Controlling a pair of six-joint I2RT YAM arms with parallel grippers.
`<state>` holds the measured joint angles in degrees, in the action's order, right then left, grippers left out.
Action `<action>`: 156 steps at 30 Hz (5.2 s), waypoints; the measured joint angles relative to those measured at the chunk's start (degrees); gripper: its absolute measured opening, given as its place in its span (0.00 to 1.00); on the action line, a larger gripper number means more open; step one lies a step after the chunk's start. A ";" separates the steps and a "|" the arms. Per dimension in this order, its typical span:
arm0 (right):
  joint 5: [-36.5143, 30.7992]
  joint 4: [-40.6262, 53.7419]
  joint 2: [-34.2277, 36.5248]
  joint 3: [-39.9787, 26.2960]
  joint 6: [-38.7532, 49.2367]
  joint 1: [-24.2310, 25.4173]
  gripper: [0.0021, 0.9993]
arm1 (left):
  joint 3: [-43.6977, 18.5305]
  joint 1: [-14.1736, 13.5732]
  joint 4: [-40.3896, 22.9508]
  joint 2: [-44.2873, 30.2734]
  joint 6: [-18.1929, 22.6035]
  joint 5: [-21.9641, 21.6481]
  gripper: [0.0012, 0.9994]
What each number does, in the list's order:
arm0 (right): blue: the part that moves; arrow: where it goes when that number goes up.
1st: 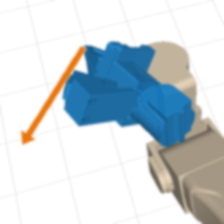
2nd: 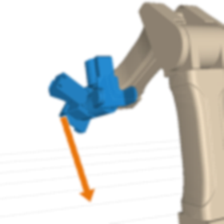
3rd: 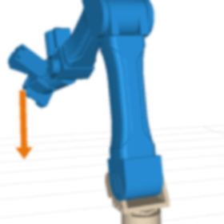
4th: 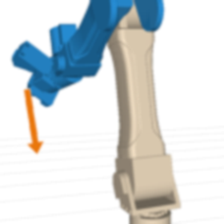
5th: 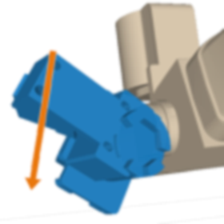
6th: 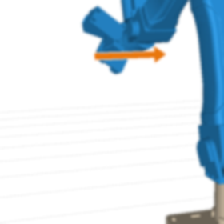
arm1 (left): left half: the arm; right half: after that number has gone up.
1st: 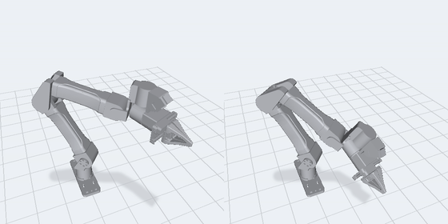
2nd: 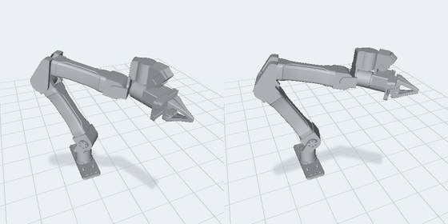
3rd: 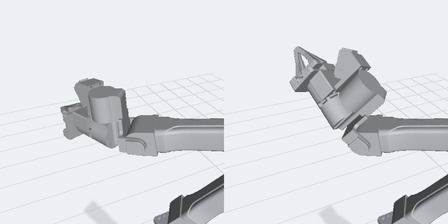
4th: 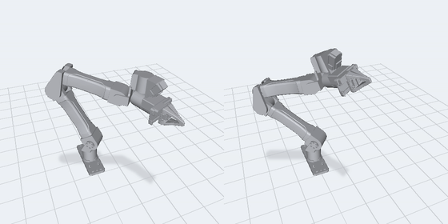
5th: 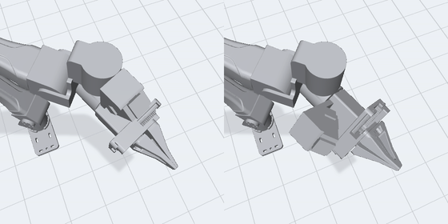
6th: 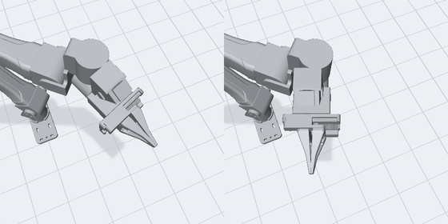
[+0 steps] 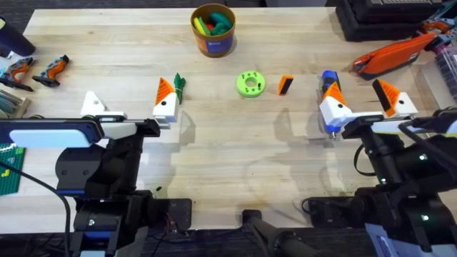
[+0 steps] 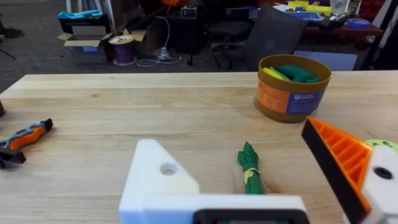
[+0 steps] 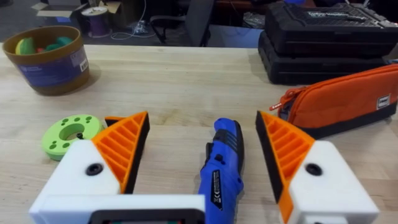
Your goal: Pick up the gripper from the table and insert it into the empty holder that is missing its gripper. Then pick up a screw, insert it into the mounting hole, and use the screwdriver to tighten it. Finally, clean up the table by picking up the vegetable and placing it into the bucket.
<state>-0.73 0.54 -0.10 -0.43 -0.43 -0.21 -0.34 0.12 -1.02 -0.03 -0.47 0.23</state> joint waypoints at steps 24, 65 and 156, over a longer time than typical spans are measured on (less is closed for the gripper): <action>0.53 3.25 0.22 -13.37 -2.28 0.00 0.99 | -15.64 0.02 -6.10 -1.90 -0.39 -0.97 0.99; 0.66 63.06 63.55 -64.39 -2.99 0.00 0.99 | -67.17 0.02 -63.78 -76.71 -0.46 -1.39 0.99; 0.66 62.90 65.05 -64.41 -2.99 0.00 0.99 | -81.26 -3.23 -62.55 -93.00 -2.87 1.64 0.01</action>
<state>-0.08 63.44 64.95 -64.84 -3.42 -0.21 -81.60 -3.11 -63.56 -93.03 -3.34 1.87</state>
